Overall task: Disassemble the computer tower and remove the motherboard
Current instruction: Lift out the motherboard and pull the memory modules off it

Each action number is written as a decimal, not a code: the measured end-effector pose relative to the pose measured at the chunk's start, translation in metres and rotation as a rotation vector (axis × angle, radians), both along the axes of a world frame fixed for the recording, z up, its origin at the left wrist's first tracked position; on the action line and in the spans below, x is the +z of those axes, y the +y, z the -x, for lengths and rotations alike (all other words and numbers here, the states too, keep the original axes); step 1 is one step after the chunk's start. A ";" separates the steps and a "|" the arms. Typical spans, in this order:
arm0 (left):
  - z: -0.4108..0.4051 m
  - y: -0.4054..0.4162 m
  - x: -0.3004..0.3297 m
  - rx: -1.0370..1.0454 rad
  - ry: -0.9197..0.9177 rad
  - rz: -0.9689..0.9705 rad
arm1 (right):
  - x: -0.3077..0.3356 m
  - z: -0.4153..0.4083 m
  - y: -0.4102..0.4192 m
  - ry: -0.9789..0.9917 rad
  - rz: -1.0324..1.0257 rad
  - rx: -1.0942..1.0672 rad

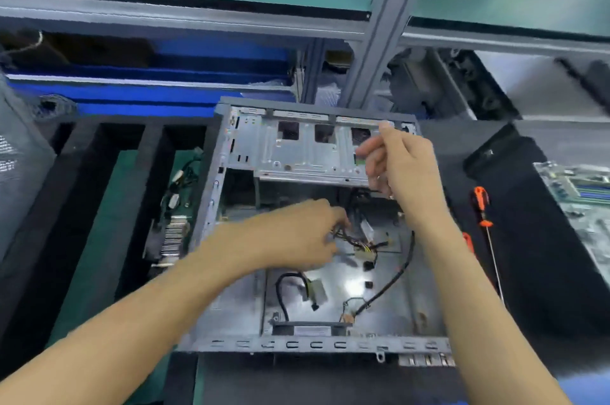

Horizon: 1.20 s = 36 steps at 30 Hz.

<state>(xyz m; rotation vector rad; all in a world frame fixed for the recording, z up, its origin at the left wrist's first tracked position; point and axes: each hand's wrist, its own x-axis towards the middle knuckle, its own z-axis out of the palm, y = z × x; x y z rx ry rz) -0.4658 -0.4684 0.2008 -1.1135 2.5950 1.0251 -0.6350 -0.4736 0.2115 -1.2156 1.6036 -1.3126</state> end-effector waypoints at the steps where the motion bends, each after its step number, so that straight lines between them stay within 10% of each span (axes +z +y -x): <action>1: 0.012 0.004 -0.015 -0.052 -0.147 0.055 | -0.002 0.011 0.006 0.020 0.000 -0.028; 14: 0.069 -0.012 -0.069 0.175 -0.302 0.259 | -0.035 0.093 0.050 0.423 0.068 -0.210; 24: 0.078 0.010 -0.042 -0.307 -0.702 0.386 | -0.060 0.087 0.049 0.351 -0.002 -0.136; 29: 0.113 0.020 -0.070 -0.159 -0.115 0.136 | -0.064 0.087 0.047 0.313 0.020 -0.170; 36: 0.134 0.030 -0.091 -0.109 -0.201 0.038 | -0.072 0.093 0.043 0.206 -0.148 -0.160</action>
